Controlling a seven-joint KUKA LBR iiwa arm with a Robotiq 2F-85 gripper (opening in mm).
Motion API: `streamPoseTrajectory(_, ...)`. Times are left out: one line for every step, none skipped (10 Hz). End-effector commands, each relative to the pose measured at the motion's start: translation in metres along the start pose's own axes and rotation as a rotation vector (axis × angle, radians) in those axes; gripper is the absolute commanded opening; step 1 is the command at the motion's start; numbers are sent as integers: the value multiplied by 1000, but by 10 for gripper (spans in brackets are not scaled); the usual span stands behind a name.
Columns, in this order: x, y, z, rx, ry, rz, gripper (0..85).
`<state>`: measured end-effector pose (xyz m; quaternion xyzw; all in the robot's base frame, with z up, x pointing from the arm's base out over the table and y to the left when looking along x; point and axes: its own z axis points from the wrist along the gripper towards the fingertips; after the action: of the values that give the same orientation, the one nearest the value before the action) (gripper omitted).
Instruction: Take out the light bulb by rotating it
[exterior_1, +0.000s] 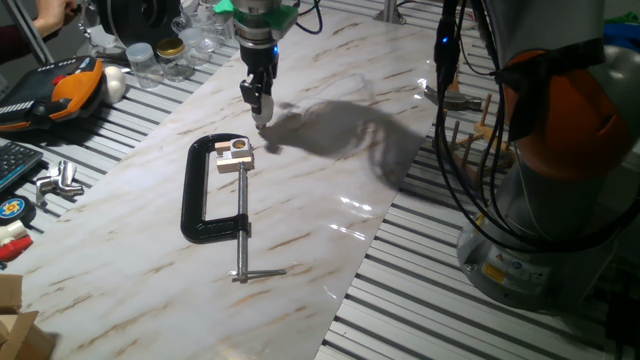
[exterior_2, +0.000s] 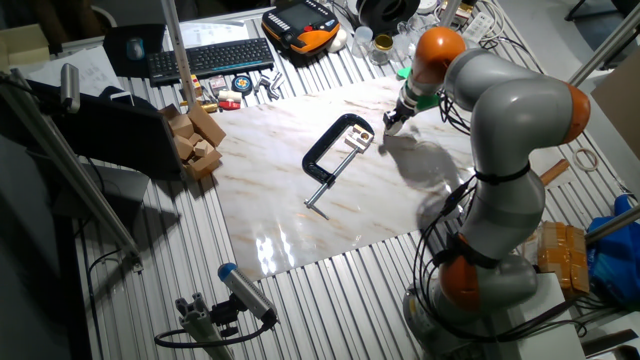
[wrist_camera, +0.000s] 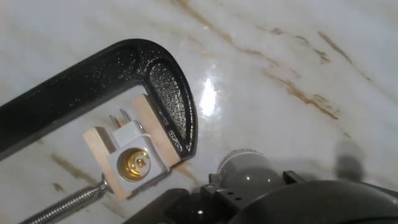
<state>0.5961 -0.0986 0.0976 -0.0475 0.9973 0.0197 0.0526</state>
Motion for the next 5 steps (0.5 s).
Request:
streamPoseTrajectory(0,0,0,0,-3,8,340)
streamPoseTrajectory(1,0,0,1,-12,29,680)
streamPoseTrajectory(1,0,1,3,-21,40,680)
streamPoseTrajectory(1,0,1,6,-26,46,680)
streamPoseTrajectory(1,0,2,5,-26,50,850)
